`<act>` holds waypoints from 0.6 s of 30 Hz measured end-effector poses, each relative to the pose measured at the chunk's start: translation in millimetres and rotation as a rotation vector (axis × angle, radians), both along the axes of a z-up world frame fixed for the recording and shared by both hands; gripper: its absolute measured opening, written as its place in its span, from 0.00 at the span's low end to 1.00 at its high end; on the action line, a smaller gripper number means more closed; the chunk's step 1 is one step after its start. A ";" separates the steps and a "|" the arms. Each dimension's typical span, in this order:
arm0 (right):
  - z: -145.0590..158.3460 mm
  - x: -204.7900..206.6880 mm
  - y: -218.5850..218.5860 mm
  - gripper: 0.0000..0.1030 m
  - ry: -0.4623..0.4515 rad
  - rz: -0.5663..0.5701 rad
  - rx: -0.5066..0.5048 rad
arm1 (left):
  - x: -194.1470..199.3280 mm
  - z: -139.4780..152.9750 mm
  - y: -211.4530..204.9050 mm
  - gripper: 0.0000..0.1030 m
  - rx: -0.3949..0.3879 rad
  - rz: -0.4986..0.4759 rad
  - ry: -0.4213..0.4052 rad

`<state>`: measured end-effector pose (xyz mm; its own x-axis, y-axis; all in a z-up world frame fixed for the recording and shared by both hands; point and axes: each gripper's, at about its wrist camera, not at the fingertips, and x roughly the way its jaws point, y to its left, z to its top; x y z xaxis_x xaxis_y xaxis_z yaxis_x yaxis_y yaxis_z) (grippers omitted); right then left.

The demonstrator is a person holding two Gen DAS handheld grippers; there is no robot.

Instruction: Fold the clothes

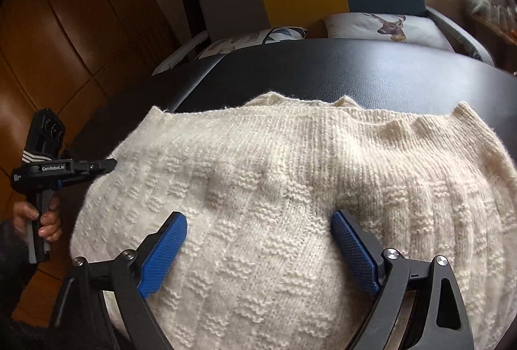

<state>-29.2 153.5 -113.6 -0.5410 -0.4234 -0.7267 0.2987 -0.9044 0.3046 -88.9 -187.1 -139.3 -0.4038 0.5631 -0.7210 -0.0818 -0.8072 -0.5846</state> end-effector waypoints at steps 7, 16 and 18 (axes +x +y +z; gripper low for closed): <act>12.1 4.2 3.3 0.98 -0.012 0.061 -0.012 | 5.1 56.5 6.6 0.17 -0.073 0.118 0.108; 44.5 103.2 190.0 0.98 -0.097 -0.070 -0.257 | 29.7 73.9 161.1 0.18 -0.052 -0.353 0.200; 35.9 120.8 222.6 0.98 -0.128 -0.118 -0.319 | 33.0 69.5 200.4 0.18 -0.055 -0.457 0.187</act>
<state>91.7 376.1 -77.7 -0.5124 -0.5802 -0.6331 0.1391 -0.7835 0.6056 -55.9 13.3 -69.8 -0.2500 0.6761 -0.6931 -0.5339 -0.6934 -0.4839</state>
